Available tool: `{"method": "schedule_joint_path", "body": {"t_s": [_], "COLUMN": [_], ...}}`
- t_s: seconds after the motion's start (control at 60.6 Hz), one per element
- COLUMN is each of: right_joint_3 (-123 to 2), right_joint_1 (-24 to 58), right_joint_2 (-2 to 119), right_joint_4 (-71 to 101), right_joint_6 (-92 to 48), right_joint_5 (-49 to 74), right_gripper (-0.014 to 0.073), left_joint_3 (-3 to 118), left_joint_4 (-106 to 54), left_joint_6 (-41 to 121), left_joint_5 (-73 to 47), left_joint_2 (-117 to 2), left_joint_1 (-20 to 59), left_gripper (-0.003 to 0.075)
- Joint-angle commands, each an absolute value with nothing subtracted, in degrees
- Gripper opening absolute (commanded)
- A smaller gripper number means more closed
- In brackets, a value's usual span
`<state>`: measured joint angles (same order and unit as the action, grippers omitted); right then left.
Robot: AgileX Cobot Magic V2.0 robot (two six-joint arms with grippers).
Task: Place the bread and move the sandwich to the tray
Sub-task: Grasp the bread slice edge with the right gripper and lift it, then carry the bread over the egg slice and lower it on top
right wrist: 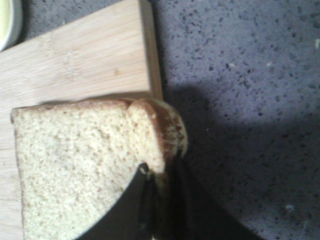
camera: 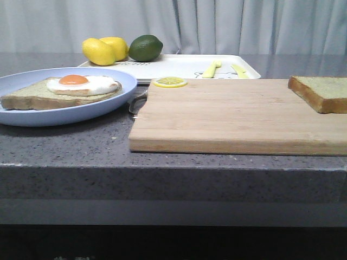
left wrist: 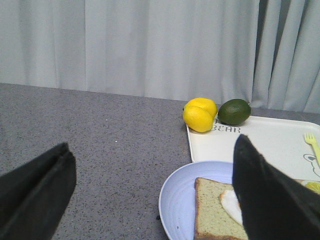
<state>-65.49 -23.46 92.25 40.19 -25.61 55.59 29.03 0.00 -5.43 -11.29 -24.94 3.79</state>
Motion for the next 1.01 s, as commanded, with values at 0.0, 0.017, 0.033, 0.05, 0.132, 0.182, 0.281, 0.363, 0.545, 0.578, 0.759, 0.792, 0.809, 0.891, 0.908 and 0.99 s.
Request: {"method": "schedule_joint_path", "body": {"t_s": [0.0, 0.017, 0.033, 0.05, 0.132, 0.182, 0.281, 0.363, 0.545, 0.578, 0.759, 0.792, 0.809, 0.891, 0.908, 0.99], "right_joint_3": [-67.6, -67.7, -67.9, -68.3, -70.1, -71.2, -73.9, -75.2, -75.7, -75.7, -75.7, -75.7, -75.7, -75.7, -75.7, -75.7], "right_joint_1": [-23.9, -23.9, -23.9, -23.9, -23.9, -23.9, -23.9, -23.7, -17.8, -15.5, 1.2, 4.9, 6.3, 14.9, 16.2, 24.3], "right_joint_2": [90.0, 90.0, 89.9, 89.7, 88.0, 86.1, 82.4, 79.7, 77.0, 77.0, 79.1, 80.0, 80.3, 82.9, 83.6, 87.1], "right_joint_4": [42.4, 42.5, 42.6, 42.8, 45.0, 46.5, 49.2, 54.3, 65.8, 67.3, 73.6, 74.7, 75.2, 77.5, 78.2, 81.6], "right_joint_6": [-26.6, -26.6, -26.6, -26.6, -26.6, -26.6, -26.6, -26.6, -26.6, -26.6, -26.6, -26.6, -26.6, -26.6, -26.6, -26.6], "right_joint_5": [58.1, 58.4, 58.8, 59.4, 61.2, 61.5, 61.0, 61.2, 60.9, 60.7, 54.7, 52.8, 52.0, 46.3, 45.3, 37.2], "right_gripper": [-0.007, -0.0071, -0.0071, -0.0071, -0.0071, -0.0071, -0.0071, -0.0071, -0.0069, -0.0069, -0.0069, -0.0069, -0.0069, -0.0069, -0.0069, -0.0069], "left_joint_3": [31.1, 31.1, 31.1, 31.1, 31.1, 31.1, 31.1, 31.1, 31.1, 31.1, 31.1, 31.1, 31.1, 31.1, 31.1, 31.1], "left_joint_4": [-0.4, -0.4, -0.4, -0.4, -0.4, -0.4, -0.4, -0.4, -0.4, -0.4, -0.4, -0.4, -0.4, -0.4, -0.4, -0.4], "left_joint_6": [-5.7, -5.7, -5.7, -5.7, -5.7, -5.7, -5.7, -5.7, -5.7, -5.7, -5.7, -5.7, -5.7, -5.7, -5.7, -5.7], "left_joint_5": [-6.9, -6.9, -6.9, -6.9, -6.9, -6.9, -6.9, -6.9, -6.9, -6.9, -6.9, -6.9, -6.9, -6.9, -6.9, -6.9], "left_joint_2": [-25.6, -25.6, -25.6, -25.6, -25.6, -25.6, -25.6, -25.6, -25.6, -25.6, -25.6, -25.6, -25.6, -25.6, -25.6, -25.6], "left_joint_1": [3.4, 3.4, 3.4, 3.4, 3.4, 3.4, 3.4, 3.4, 3.4, 3.4, 3.4, 3.4, 3.4, 3.4, 3.4, 3.4], "left_gripper": [0.0616, 0.0616, 0.0616, 0.0616, 0.0616, 0.0616, 0.0616, 0.0616, 0.0616, 0.0616, 0.0616, 0.0616, 0.0616, 0.0616, 0.0616, 0.0616]}}
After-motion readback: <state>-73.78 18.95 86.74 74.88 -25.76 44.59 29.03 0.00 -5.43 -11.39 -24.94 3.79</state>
